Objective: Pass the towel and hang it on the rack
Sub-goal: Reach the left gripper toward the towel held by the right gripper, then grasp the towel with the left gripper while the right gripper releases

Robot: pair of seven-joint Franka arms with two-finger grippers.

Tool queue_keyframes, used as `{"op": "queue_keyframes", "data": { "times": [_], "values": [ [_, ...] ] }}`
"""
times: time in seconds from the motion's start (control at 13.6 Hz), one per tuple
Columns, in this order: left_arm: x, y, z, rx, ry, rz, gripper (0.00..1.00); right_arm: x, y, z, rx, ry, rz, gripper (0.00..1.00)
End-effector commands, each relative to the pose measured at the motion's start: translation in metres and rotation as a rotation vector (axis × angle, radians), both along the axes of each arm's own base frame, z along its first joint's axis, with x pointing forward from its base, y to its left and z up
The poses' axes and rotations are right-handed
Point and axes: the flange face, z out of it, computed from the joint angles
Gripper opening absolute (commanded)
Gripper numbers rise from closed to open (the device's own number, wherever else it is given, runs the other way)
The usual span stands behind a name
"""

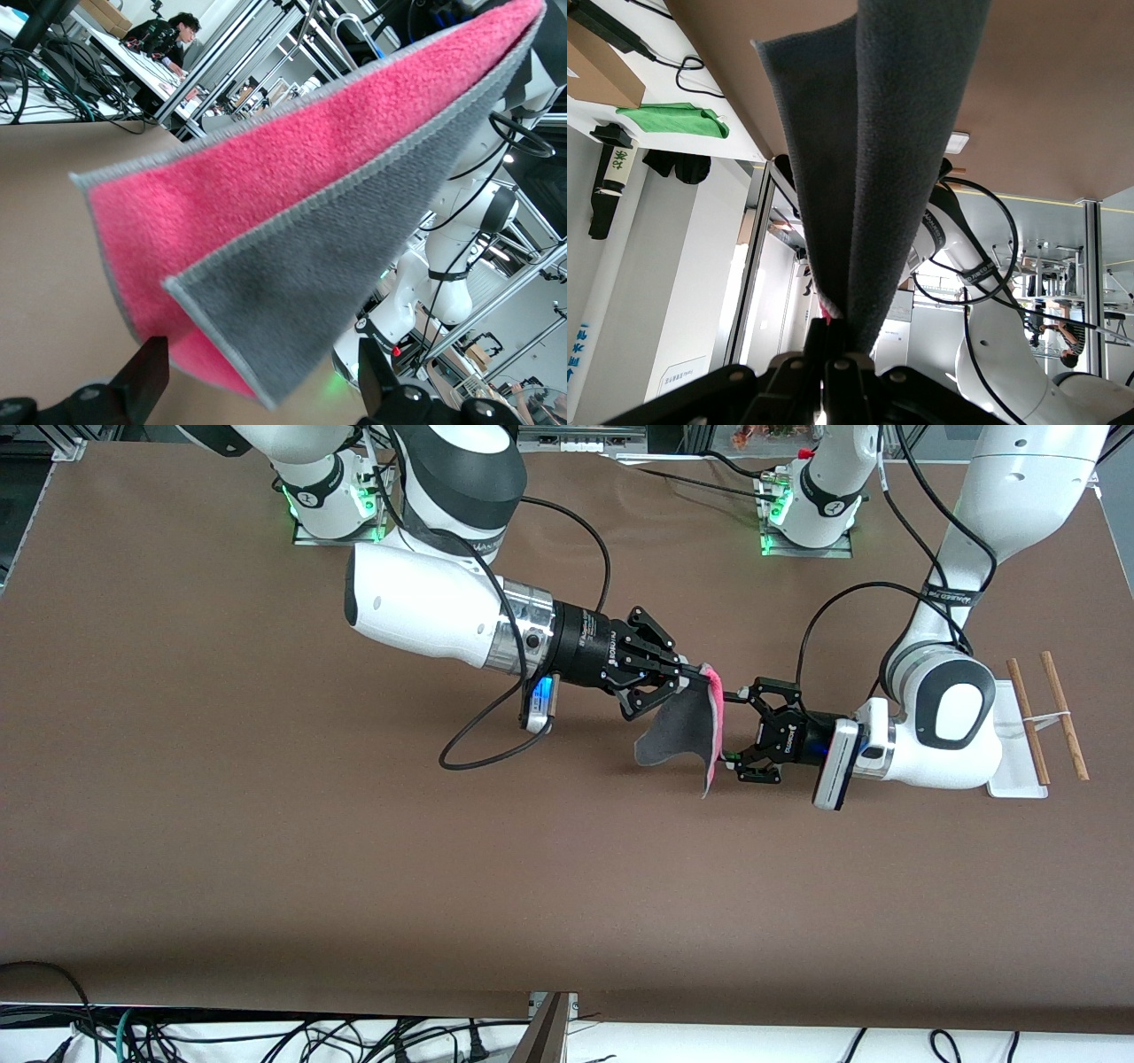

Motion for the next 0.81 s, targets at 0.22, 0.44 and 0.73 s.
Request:
{"op": "queue_keyframes", "data": {
  "times": [0.22, 0.44, 0.73],
  "values": [
    [-0.0014, -0.0001, 0.0151, -0.039, -0.035, 0.015, 0.85, 0.0018, 0.0001, 0.0048, 0.018, 0.001, -0.001, 0.00],
    [0.0011, 0.0005, 0.0174, -0.053, -0.037, 0.028, 0.79, 0.0018, 0.0001, 0.0048, 0.018, -0.001, 0.000, 0.00],
    [0.0029, -0.0014, 0.0217, -0.061, -0.044, 0.032, 0.43, 0.0023, -0.0004, 0.0045, 0.017, -0.001, -0.001, 0.00]
  ]
}}
